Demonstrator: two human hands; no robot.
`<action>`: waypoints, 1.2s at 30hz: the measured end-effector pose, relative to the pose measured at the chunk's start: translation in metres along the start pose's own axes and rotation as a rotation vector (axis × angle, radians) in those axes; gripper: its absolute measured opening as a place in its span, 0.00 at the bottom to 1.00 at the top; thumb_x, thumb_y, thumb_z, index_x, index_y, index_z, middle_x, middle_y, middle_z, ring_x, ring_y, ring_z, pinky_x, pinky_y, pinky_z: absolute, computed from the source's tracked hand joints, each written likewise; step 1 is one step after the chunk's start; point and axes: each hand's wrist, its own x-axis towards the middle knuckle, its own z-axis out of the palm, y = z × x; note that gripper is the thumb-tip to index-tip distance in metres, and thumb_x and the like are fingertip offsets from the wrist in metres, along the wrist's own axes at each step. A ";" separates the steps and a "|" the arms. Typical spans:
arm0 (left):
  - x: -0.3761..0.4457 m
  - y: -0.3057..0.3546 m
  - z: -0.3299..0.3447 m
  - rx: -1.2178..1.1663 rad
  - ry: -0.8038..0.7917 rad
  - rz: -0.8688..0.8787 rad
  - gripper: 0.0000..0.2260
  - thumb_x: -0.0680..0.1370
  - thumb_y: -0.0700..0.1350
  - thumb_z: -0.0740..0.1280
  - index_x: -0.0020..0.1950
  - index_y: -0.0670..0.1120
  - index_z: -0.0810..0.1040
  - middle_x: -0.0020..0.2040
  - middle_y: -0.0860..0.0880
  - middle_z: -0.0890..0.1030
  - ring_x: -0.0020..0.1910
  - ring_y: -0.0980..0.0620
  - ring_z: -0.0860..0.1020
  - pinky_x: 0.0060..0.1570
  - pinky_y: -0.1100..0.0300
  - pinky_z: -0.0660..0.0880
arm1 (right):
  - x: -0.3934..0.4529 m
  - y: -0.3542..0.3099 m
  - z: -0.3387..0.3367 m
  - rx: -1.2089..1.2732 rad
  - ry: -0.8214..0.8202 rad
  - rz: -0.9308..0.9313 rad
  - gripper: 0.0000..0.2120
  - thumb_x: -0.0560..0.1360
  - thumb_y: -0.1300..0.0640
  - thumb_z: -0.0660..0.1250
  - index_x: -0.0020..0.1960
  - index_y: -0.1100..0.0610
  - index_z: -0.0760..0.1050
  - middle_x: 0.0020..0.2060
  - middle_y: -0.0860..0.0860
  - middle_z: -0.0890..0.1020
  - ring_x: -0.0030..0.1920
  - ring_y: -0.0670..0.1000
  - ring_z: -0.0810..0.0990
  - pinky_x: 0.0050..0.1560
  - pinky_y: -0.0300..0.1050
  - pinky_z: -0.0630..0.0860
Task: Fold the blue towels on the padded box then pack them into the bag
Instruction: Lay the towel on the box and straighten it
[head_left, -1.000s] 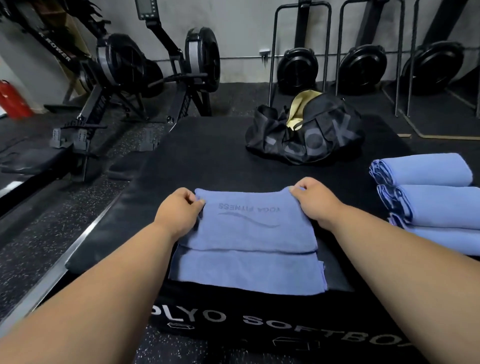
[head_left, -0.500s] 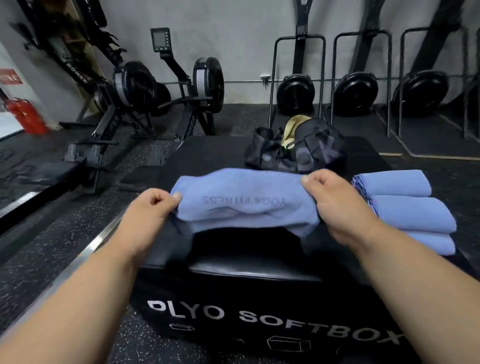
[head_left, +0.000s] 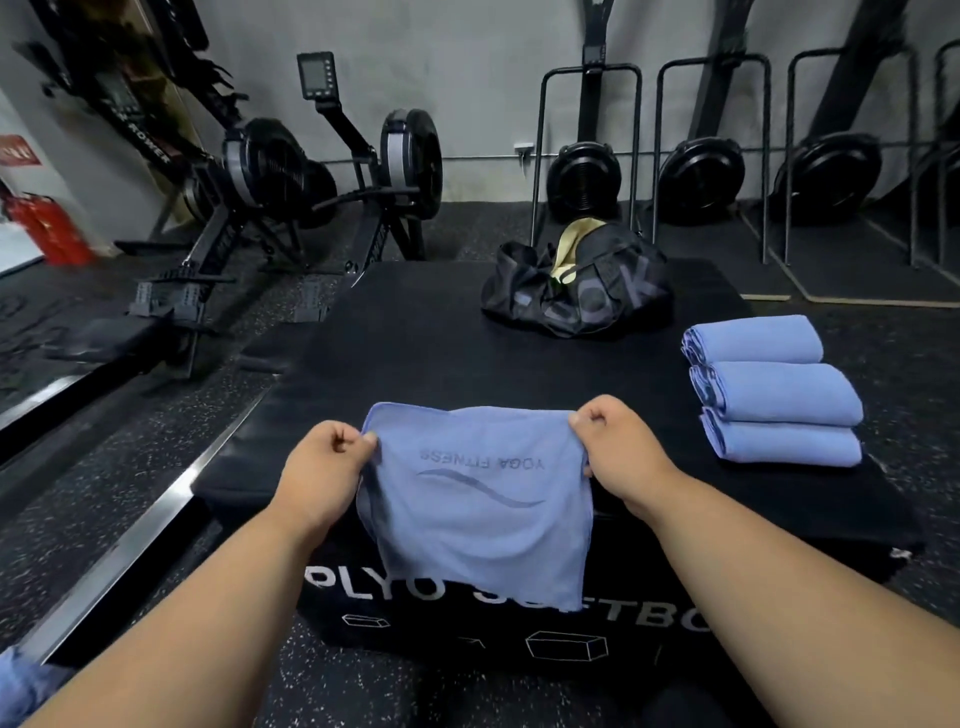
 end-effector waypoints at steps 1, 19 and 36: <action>0.007 0.001 0.006 0.011 -0.001 -0.008 0.12 0.80 0.53 0.71 0.43 0.47 0.76 0.37 0.50 0.80 0.38 0.49 0.78 0.44 0.50 0.77 | 0.009 0.002 0.005 -0.020 -0.004 0.011 0.09 0.80 0.49 0.66 0.45 0.54 0.76 0.37 0.48 0.80 0.38 0.49 0.76 0.42 0.51 0.78; 0.092 -0.002 0.054 0.460 -0.068 -0.040 0.13 0.83 0.59 0.63 0.59 0.51 0.70 0.51 0.58 0.79 0.49 0.50 0.78 0.47 0.54 0.71 | 0.088 0.030 0.030 -0.514 0.030 -0.083 0.10 0.79 0.41 0.65 0.46 0.46 0.74 0.39 0.44 0.81 0.42 0.48 0.78 0.39 0.48 0.72; 0.080 0.032 0.049 0.429 -0.247 -0.012 0.10 0.75 0.48 0.74 0.41 0.46 0.76 0.33 0.52 0.77 0.34 0.51 0.74 0.34 0.57 0.69 | 0.078 0.028 0.007 -0.409 -0.064 -0.191 0.08 0.78 0.47 0.71 0.43 0.46 0.73 0.46 0.45 0.75 0.42 0.47 0.77 0.42 0.47 0.73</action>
